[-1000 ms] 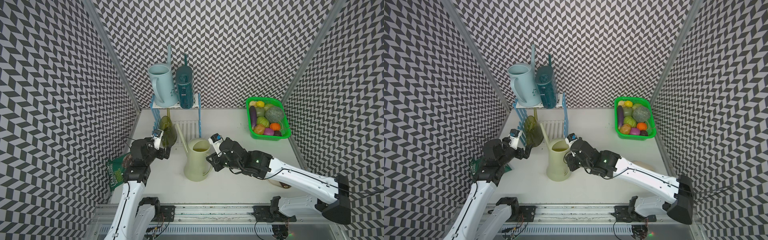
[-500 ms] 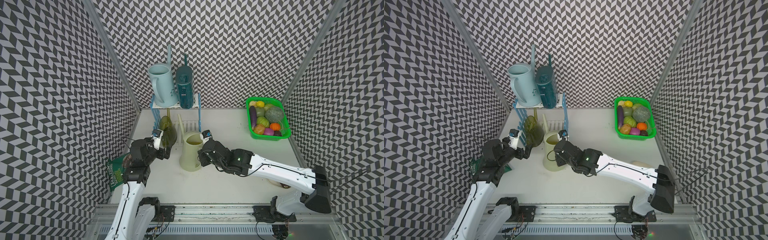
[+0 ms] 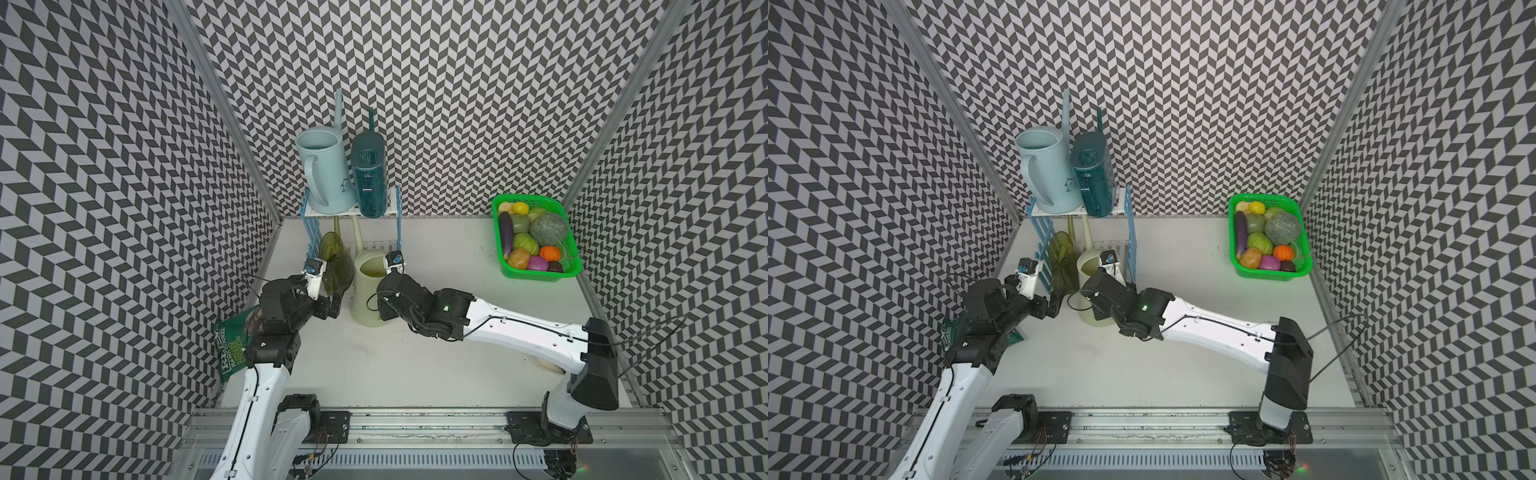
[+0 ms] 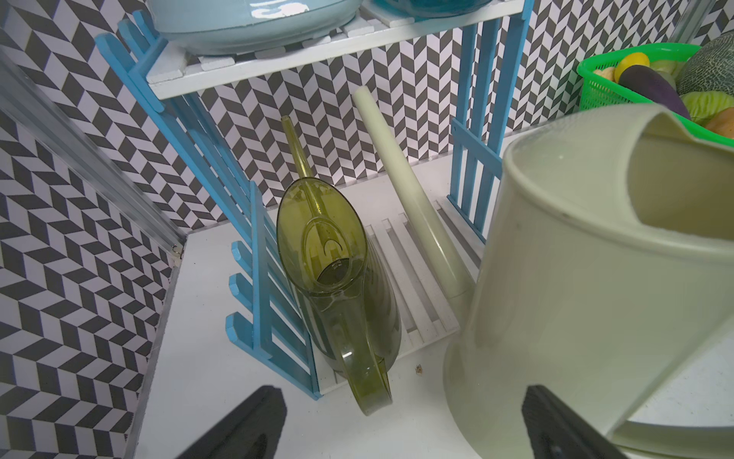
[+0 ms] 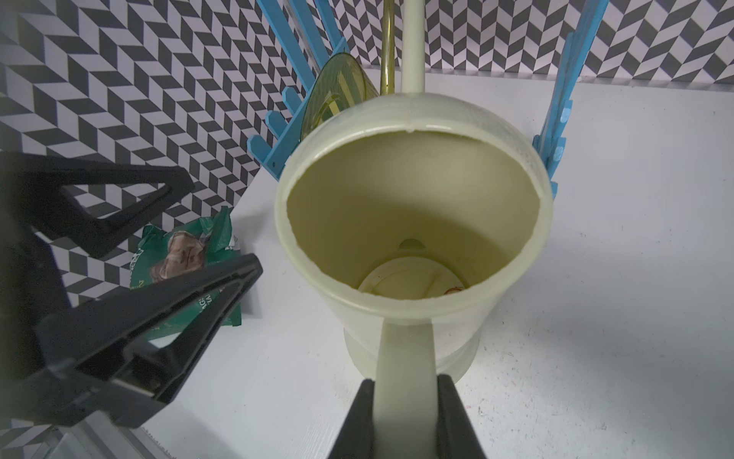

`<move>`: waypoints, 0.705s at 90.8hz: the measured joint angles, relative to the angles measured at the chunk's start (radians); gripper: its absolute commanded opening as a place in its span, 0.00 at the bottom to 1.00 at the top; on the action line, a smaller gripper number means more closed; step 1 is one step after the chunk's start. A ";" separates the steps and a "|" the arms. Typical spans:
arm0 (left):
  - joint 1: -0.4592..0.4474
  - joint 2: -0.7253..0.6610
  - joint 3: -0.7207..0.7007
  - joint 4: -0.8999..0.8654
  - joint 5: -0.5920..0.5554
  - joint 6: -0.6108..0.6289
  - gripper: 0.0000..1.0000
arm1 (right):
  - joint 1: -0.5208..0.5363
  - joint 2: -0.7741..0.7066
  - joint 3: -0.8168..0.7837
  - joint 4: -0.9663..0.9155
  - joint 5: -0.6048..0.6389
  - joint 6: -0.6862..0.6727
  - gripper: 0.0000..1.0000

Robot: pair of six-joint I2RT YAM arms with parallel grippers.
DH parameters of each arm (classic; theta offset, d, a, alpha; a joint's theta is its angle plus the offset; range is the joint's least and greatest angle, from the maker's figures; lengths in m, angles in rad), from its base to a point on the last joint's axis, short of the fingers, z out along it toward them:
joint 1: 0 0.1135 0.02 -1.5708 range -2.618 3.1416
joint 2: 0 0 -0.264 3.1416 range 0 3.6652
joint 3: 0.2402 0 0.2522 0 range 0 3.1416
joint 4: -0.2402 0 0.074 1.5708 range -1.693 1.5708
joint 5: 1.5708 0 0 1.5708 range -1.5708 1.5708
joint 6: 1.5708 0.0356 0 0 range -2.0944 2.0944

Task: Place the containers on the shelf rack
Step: 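Place the container on the shelf.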

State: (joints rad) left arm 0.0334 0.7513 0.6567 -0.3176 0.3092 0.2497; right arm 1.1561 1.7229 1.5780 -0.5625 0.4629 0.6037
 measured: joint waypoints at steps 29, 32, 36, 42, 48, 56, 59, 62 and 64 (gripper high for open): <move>0.000 -0.006 0.000 0.000 0.001 0.000 1.00 | 0.000 0.092 0.077 0.000 0.092 -0.001 0.00; 0.000 -0.008 0.000 0.000 0.002 0.000 1.00 | 0.000 0.101 0.086 -0.001 0.097 -0.001 0.00; 0.000 -0.009 0.000 0.000 0.002 0.000 1.00 | 0.000 0.113 0.097 -0.001 0.105 -0.002 0.00; 0.000 -0.010 0.000 0.000 0.003 0.000 1.00 | 0.000 0.129 0.114 -0.002 0.114 -0.003 0.00; 0.000 -0.011 0.000 0.000 0.003 0.000 1.00 | -0.001 0.145 0.133 -0.003 0.124 -0.005 0.00; 0.000 -0.013 0.000 0.000 0.004 0.000 1.00 | -0.003 0.171 0.160 -0.006 0.138 -0.009 0.00; 0.000 -0.015 0.000 0.000 0.004 0.000 1.00 | -0.005 0.180 0.170 -0.007 0.145 -0.009 0.00; 0.000 -0.016 0.000 0.000 0.004 0.000 1.00 | -0.008 0.188 0.177 -0.008 0.150 -0.010 0.00; 0.000 -0.017 0.000 0.000 0.004 0.000 1.00 | -0.008 0.193 0.182 -0.010 0.154 -0.010 0.00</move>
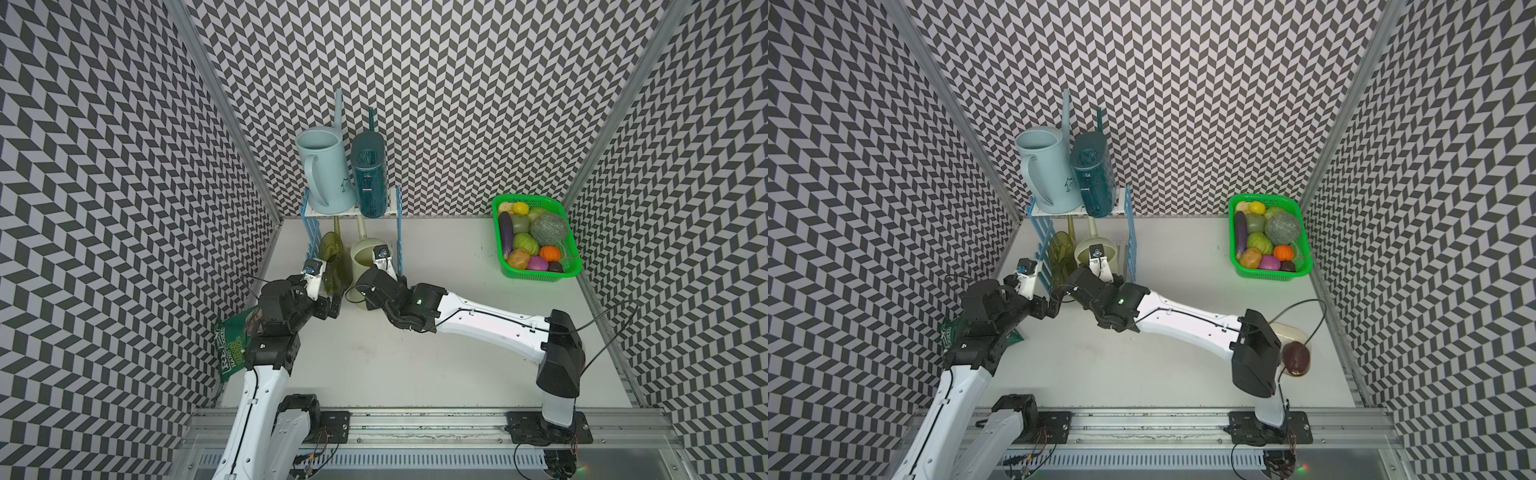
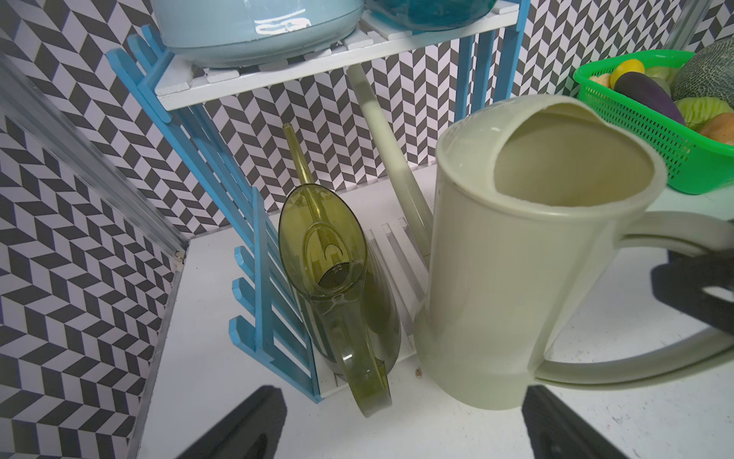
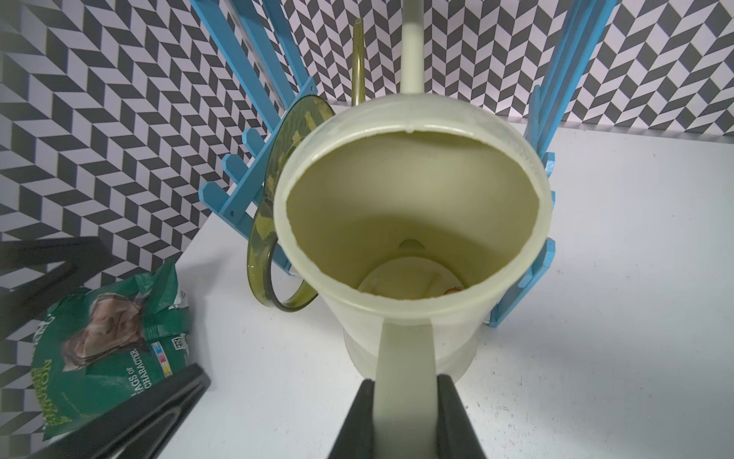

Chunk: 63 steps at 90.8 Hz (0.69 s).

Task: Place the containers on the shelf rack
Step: 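Place the container on the shelf.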

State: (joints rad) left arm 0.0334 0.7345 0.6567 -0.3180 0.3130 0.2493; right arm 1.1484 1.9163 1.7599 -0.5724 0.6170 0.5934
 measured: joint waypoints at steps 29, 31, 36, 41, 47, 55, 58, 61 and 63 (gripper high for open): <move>0.000 -0.004 0.000 0.000 0.005 0.000 1.00 | -0.024 0.068 0.075 -0.010 0.040 -0.006 0.00; 0.000 -0.004 0.000 0.000 0.006 0.000 1.00 | -0.026 0.071 0.078 -0.010 0.043 -0.006 0.00; 0.000 -0.004 0.000 0.000 0.008 0.000 1.00 | -0.031 0.081 0.089 -0.010 0.049 -0.006 0.00; 0.001 -0.004 0.000 0.000 0.009 0.000 1.00 | -0.036 0.091 0.097 -0.010 0.053 -0.006 0.00; 0.001 -0.004 0.000 0.000 0.011 0.000 1.00 | -0.044 0.106 0.105 -0.010 0.060 -0.005 0.00; 0.002 -0.004 0.000 0.000 0.015 0.000 1.00 | -0.053 0.128 0.116 -0.010 0.069 -0.004 0.00; 0.002 -0.004 0.000 0.000 0.015 0.000 1.00 | -0.055 0.136 0.120 -0.009 0.072 -0.002 0.00; 0.002 -0.004 0.000 0.000 0.015 0.000 1.00 | -0.058 0.143 0.127 -0.005 0.075 -0.002 0.00; 0.002 -0.004 0.000 0.000 0.015 0.000 1.00 | -0.060 0.148 0.132 -0.003 0.076 -0.001 0.00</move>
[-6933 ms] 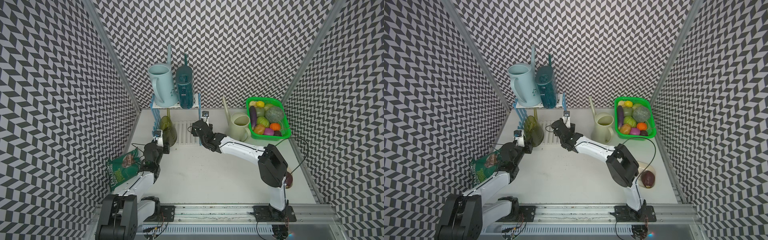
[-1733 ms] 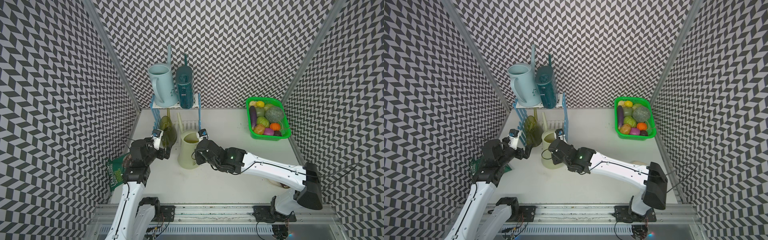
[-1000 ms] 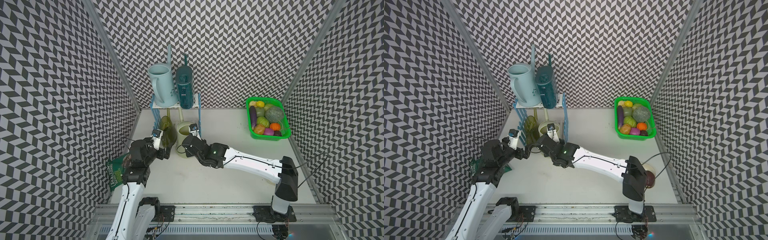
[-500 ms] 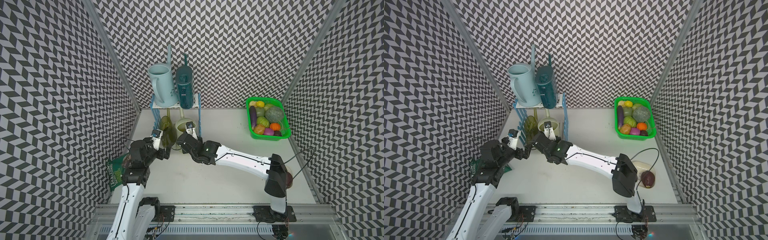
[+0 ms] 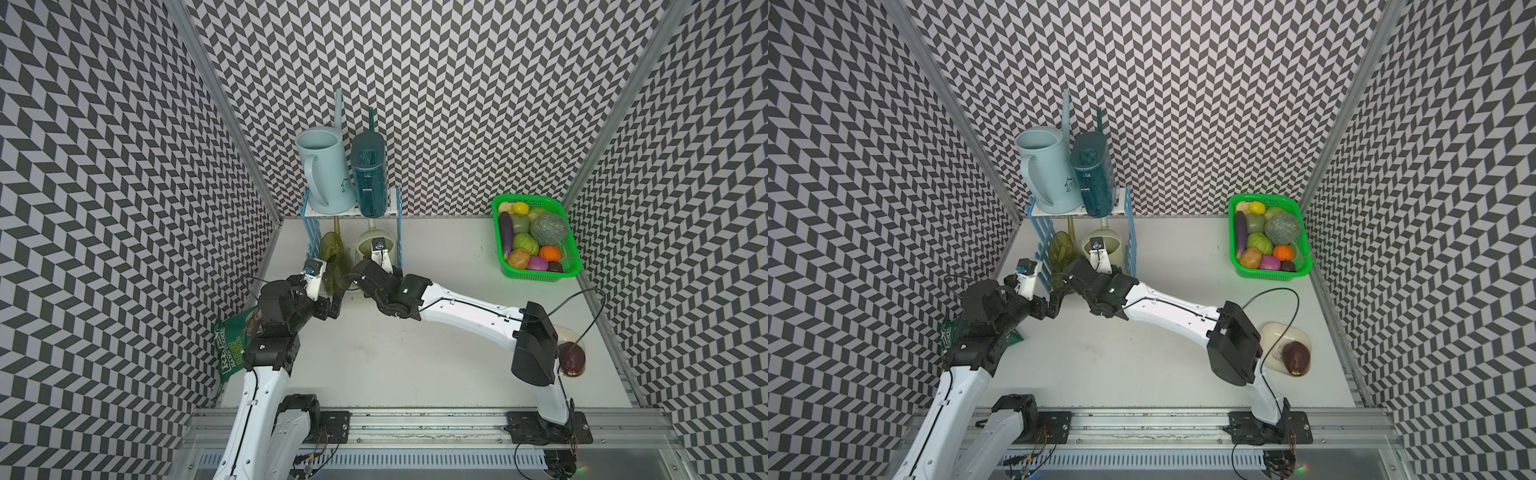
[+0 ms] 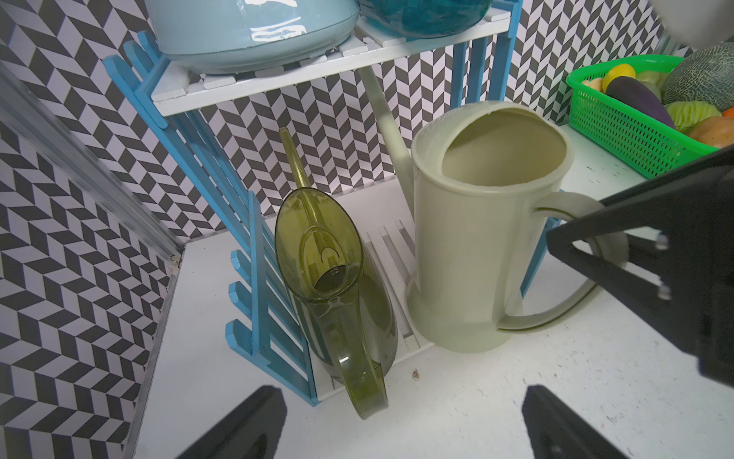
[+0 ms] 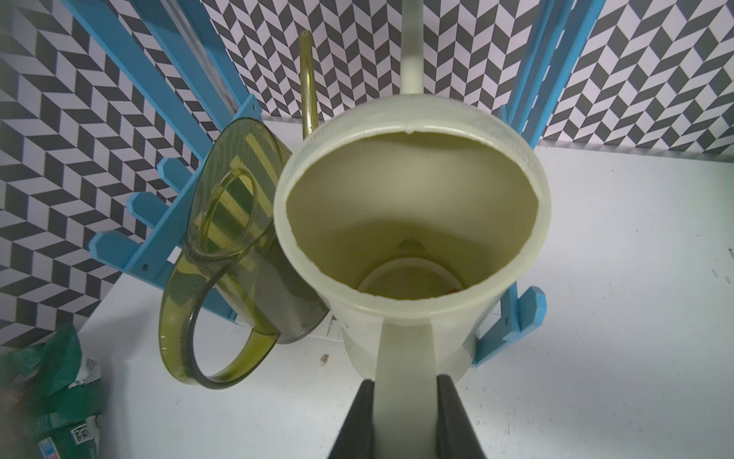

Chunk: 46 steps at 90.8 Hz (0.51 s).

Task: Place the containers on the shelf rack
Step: 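Place the container on the shelf.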

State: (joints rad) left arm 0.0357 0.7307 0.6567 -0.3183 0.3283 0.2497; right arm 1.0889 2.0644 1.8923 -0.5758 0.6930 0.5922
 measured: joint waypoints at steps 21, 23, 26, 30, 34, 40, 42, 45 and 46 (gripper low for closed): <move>0.000 0.000 0.000 0.000 0.004 0.000 1.00 | -0.011 0.050 0.060 0.000 0.016 0.000 0.00; 0.000 0.000 0.000 0.000 0.005 0.000 1.00 | -0.011 0.057 0.069 -0.001 0.018 0.000 0.00; 0.000 0.000 0.000 0.000 0.006 0.000 1.00 | -0.013 0.065 0.079 0.000 0.018 0.000 0.01; 0.001 0.000 0.000 0.000 0.007 0.000 1.00 | -0.014 0.078 0.095 -0.001 0.022 0.000 0.02; 0.003 0.000 0.000 0.000 0.008 0.000 1.00 | -0.014 0.089 0.109 -0.002 0.025 0.000 0.03; 0.004 -0.001 0.000 0.000 0.008 0.000 1.00 | -0.014 0.103 0.125 0.000 0.031 0.003 0.05; 0.004 -0.001 0.000 0.000 0.008 0.001 1.00 | -0.014 0.106 0.129 0.000 0.033 0.003 0.06; 0.004 -0.001 0.000 0.000 0.008 0.001 1.00 | -0.014 0.110 0.134 0.000 0.035 0.005 0.08; 0.004 -0.001 0.000 0.000 0.008 0.001 1.00 | -0.014 0.110 0.134 0.000 0.036 0.005 0.09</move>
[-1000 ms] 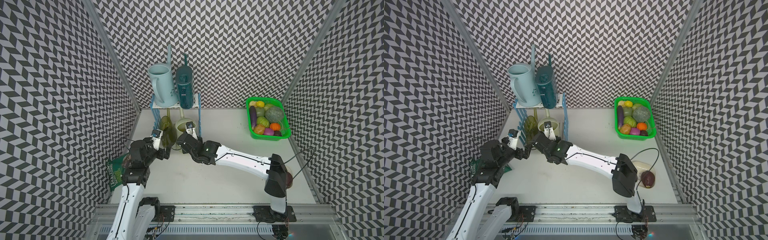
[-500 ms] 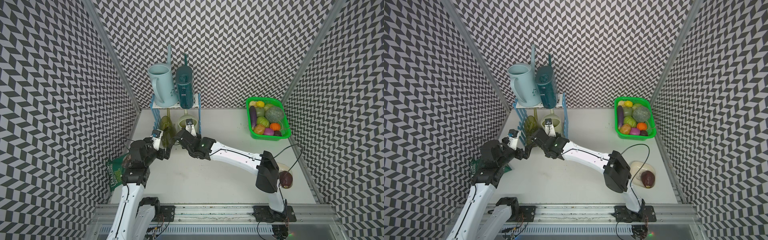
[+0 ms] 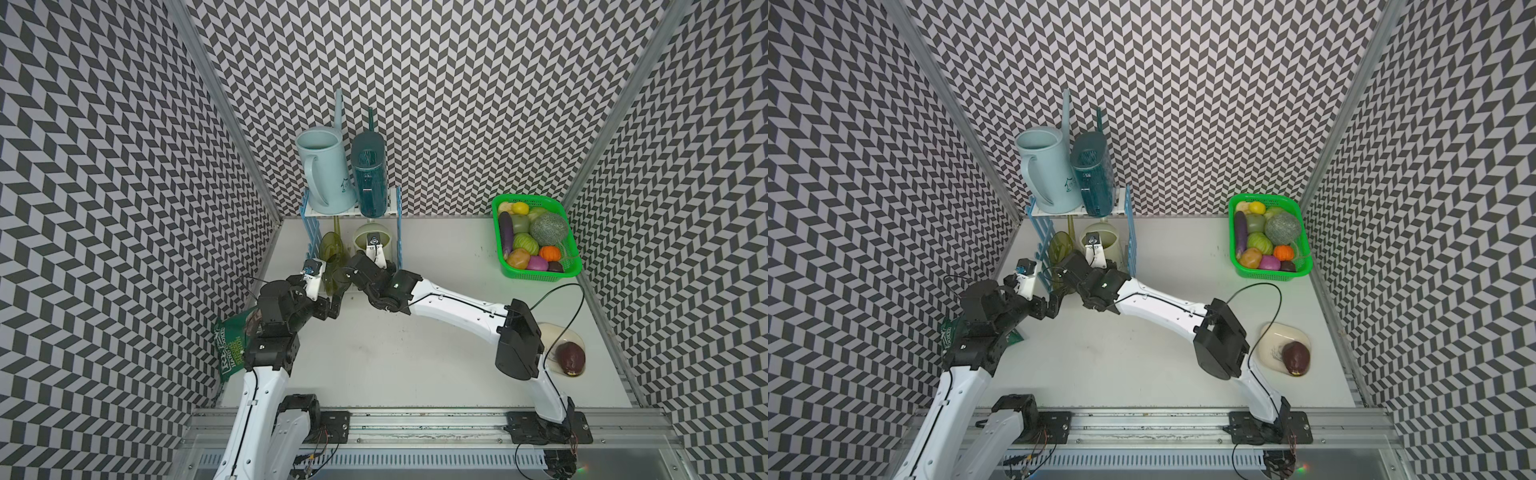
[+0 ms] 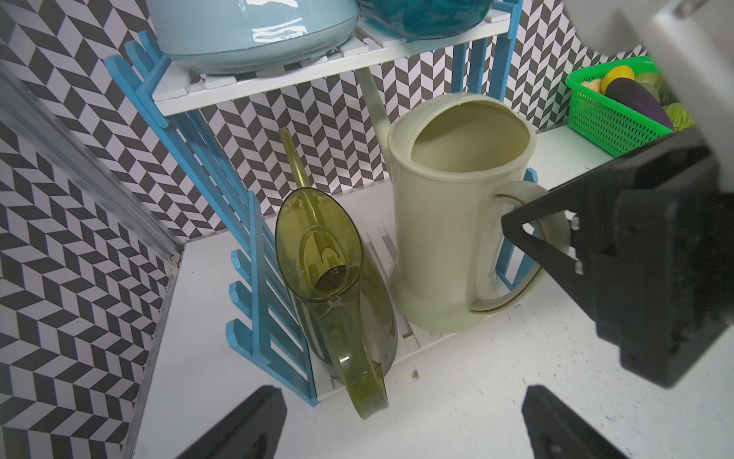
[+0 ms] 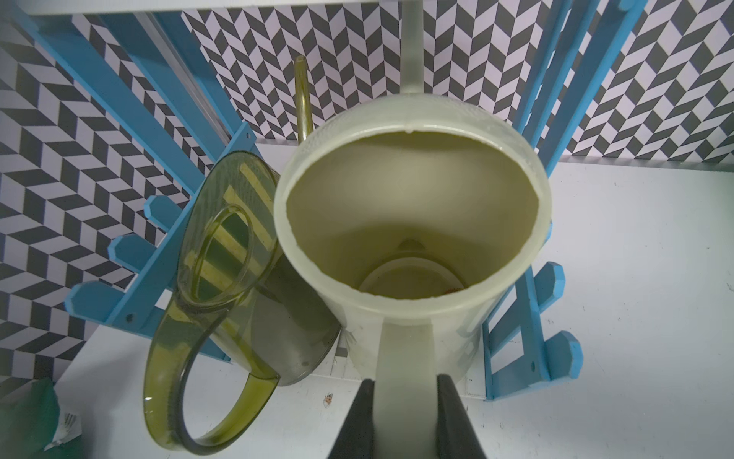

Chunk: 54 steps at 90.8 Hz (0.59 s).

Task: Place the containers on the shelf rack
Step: 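Place the container on the shelf.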

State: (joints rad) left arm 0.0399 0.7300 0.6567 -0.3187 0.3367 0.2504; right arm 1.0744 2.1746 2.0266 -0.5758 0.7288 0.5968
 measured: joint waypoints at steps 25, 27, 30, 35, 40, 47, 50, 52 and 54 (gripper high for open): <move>0.002 0.000 0.000 0.000 0.006 0.002 1.00 | 0.000 0.005 0.008 -0.004 0.001 0.011 0.34; 0.002 0.000 0.000 0.000 0.007 0.003 1.00 | 0.000 0.005 0.008 -0.004 0.001 0.012 0.36; 0.002 0.000 0.000 0.000 0.008 0.003 1.00 | 0.000 0.005 0.008 -0.004 0.001 0.013 0.38; 0.002 0.000 0.000 0.000 0.010 0.002 1.00 | 0.000 0.005 0.008 -0.004 0.001 0.014 0.41; 0.002 0.000 0.000 0.000 0.010 0.003 1.00 | 0.000 0.005 0.010 -0.005 0.000 0.014 0.43; 0.003 0.000 0.000 -0.001 0.011 0.002 1.00 | 0.001 0.005 0.014 -0.006 0.000 0.014 0.46; 0.004 0.000 0.000 -0.001 0.011 0.003 1.00 | 0.001 0.005 0.017 -0.007 0.000 0.014 0.48; 0.005 0.000 0.000 -0.001 0.012 0.003 1.00 | 0.002 0.005 0.019 -0.007 0.000 0.014 0.49; 0.005 0.000 0.000 -0.001 0.013 0.003 1.00 | 0.002 0.005 0.021 -0.007 0.000 0.014 0.50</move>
State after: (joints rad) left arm 0.0448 0.7300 0.6567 -0.3195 0.3496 0.2531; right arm 1.0767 2.1792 2.0476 -0.5827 0.7284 0.6106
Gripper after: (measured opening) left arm 0.999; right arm 0.472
